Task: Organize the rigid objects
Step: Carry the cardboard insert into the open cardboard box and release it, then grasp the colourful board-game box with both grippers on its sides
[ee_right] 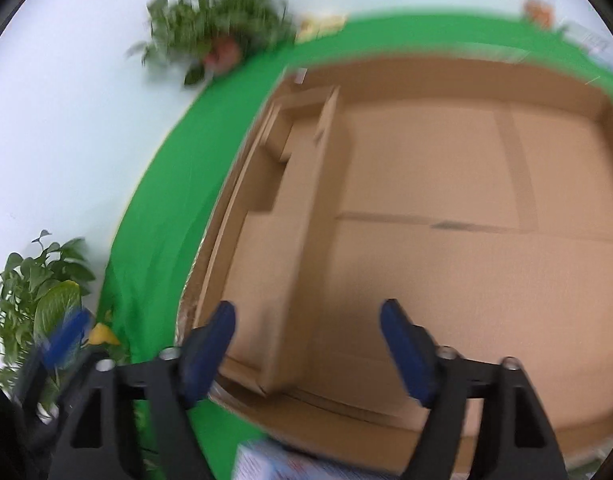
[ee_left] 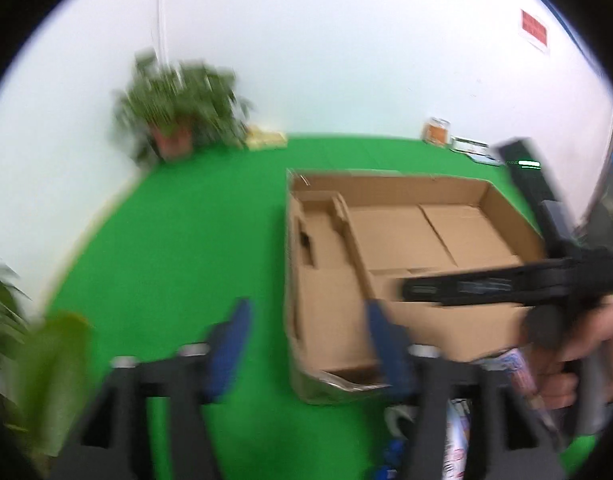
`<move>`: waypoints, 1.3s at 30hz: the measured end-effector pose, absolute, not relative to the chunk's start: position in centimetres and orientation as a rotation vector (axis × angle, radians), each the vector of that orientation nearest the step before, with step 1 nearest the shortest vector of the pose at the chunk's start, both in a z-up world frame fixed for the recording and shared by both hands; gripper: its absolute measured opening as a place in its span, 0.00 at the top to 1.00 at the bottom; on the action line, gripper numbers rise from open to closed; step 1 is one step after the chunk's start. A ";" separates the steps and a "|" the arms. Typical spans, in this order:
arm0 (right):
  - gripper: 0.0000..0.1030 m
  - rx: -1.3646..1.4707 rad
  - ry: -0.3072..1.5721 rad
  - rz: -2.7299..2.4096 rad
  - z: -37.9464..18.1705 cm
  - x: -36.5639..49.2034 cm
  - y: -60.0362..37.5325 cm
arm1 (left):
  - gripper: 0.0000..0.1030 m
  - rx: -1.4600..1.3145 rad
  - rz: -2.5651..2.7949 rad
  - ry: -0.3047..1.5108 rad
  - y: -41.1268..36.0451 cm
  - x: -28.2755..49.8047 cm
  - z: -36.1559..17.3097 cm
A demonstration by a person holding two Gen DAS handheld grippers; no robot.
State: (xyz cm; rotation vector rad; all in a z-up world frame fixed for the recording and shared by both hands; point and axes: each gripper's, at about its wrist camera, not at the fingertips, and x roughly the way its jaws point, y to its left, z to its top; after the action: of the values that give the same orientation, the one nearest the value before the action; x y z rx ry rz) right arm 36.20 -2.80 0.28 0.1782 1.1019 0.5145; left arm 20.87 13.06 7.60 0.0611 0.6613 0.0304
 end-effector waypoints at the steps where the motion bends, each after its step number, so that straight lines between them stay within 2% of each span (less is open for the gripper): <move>1: 0.23 0.166 1.062 0.495 1.3 35.2 -3.9 | 0.21 0.095 0.040 0.621 12.7 20.1 8.6; 5: 0.12 0.103 0.893 0.399 4.8 28.7 -9.4 | 0.20 0.093 0.017 0.586 11.6 17.7 11.3; 11: 0.06 -0.011 0.742 0.337 7.0 18.3 -13.8 | 0.20 0.024 -0.046 0.626 7.9 14.7 9.6; 16: 0.06 -0.027 0.732 0.308 6.1 13.1 -16.7 | 0.21 -0.102 -0.084 0.714 5.8 13.0 6.8; 21: 0.06 0.002 0.781 0.288 3.9 10.3 -18.3 | 0.22 -0.026 -0.103 0.722 3.5 11.2 5.7; 23: 0.07 0.005 0.776 0.285 3.4 9.6 -18.4 | 0.49 -0.038 -0.115 0.729 3.4 11.0 5.5; 24: 0.14 0.007 0.767 0.299 3.5 9.1 -18.5 | 0.84 -0.044 -0.128 0.756 3.5 11.1 5.3; 25: 0.20 0.007 0.762 0.308 3.3 9.4 -18.1 | 0.95 -0.042 -0.140 0.778 3.5 11.2 5.2; 26: 0.26 0.002 0.756 0.316 3.3 9.4 -17.8 | 0.95 -0.036 -0.148 0.786 3.6 11.2 5.1; 27: 0.26 -0.006 0.754 0.325 3.3 9.3 -17.6 | 0.94 -0.035 -0.151 0.770 3.7 11.0 5.1; 28: 0.26 -0.010 0.750 0.341 3.3 9.2 -17.4 | 0.86 -0.038 -0.154 0.754 3.7 10.8 5.2; 29: 0.23 -0.006 0.749 0.355 3.4 9.5 -17.0 | 0.73 -0.040 -0.157 0.737 3.8 10.7 5.3; 30: 0.11 0.004 0.745 0.386 3.5 9.4 -16.8 | 0.28 -0.038 -0.147 0.727 4.0 10.7 5.5; 31: 0.04 0.006 0.745 0.396 3.5 9.9 -16.4 | 0.00 -0.050 -0.125 0.710 4.3 10.7 5.7; 33: 0.01 0.011 0.745 0.424 3.5 10.0 -16.0 | 0.01 -0.087 -0.123 0.673 5.0 10.5 6.0; 39: 0.01 0.039 0.782 0.604 2.7 9.7 -15.1 | 0.01 -0.181 -0.221 0.811 6.8 11.6 4.8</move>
State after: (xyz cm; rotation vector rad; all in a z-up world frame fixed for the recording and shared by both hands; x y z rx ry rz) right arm 9.69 -15.14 2.67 0.0391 0.7817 0.6035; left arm 11.65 6.79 4.83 -0.1808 0.8110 -0.2209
